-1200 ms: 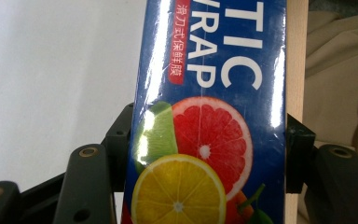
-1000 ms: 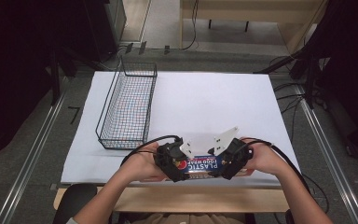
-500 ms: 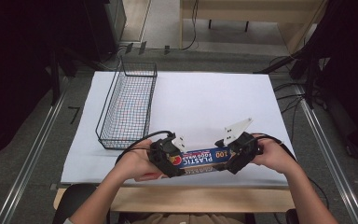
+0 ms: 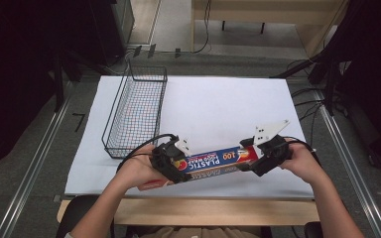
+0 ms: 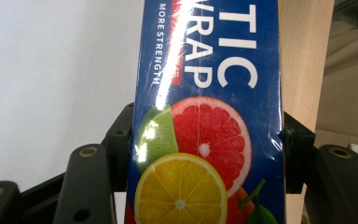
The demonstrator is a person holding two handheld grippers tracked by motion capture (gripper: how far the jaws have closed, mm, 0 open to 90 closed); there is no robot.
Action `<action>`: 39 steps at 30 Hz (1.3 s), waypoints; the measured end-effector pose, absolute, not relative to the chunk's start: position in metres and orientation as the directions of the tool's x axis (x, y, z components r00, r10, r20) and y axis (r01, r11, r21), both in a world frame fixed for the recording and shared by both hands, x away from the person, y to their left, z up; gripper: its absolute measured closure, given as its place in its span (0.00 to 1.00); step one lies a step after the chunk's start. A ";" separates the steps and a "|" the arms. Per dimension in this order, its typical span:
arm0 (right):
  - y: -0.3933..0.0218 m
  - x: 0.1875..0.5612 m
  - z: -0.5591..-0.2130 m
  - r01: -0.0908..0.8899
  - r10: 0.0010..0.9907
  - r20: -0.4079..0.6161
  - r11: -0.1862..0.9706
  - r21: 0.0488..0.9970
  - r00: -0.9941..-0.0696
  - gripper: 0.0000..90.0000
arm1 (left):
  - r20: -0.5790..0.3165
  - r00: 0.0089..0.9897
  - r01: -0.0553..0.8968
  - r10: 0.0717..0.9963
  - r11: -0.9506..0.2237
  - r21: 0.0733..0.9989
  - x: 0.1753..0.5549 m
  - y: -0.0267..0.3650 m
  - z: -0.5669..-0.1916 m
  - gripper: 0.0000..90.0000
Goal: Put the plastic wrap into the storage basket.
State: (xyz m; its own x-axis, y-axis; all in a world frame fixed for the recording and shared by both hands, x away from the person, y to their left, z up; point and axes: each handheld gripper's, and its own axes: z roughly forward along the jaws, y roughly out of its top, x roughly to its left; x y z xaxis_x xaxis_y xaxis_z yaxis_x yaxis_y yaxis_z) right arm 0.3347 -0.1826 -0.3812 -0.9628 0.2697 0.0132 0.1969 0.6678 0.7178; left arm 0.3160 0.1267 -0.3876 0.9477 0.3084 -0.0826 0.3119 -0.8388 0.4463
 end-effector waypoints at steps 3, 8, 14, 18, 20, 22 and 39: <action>-0.190 0.336 -0.379 0.197 0.285 0.004 0.652 0.732 -0.959 0.23 | -0.083 0.940 0.331 0.330 -0.830 0.448 0.318 0.132 -0.385 0.45; -0.198 0.339 -0.380 0.205 0.316 -0.009 0.639 0.742 -0.949 0.23 | -0.088 0.931 0.355 0.355 -0.817 0.455 0.321 0.138 -0.381 0.45; -0.206 0.342 -0.381 0.225 0.353 -0.015 0.629 0.744 -0.936 0.23 | -0.089 0.920 0.378 0.382 -0.801 0.464 0.323 0.145 -0.375 0.45; -0.210 0.345 -0.385 0.232 0.364 -0.015 0.623 0.747 -0.931 0.23 | -0.095 0.912 0.395 0.400 -0.788 0.472 0.325 0.149 -0.370 0.45; -0.211 0.347 -0.388 0.235 0.379 -0.024 0.621 0.748 -0.925 0.22 | -0.103 0.905 0.409 0.413 -0.778 0.477 0.325 0.151 -0.367 0.44; -0.211 0.348 -0.391 0.240 0.400 -0.035 0.615 0.751 -0.916 0.23 | -0.103 0.903 0.413 0.417 -0.774 0.480 0.325 0.152 -0.366 0.45; -0.194 0.352 -0.420 0.305 0.424 0.015 0.626 0.718 -0.905 0.22 | -0.127 0.856 0.486 0.501 -0.698 0.526 0.329 0.171 -0.344 0.45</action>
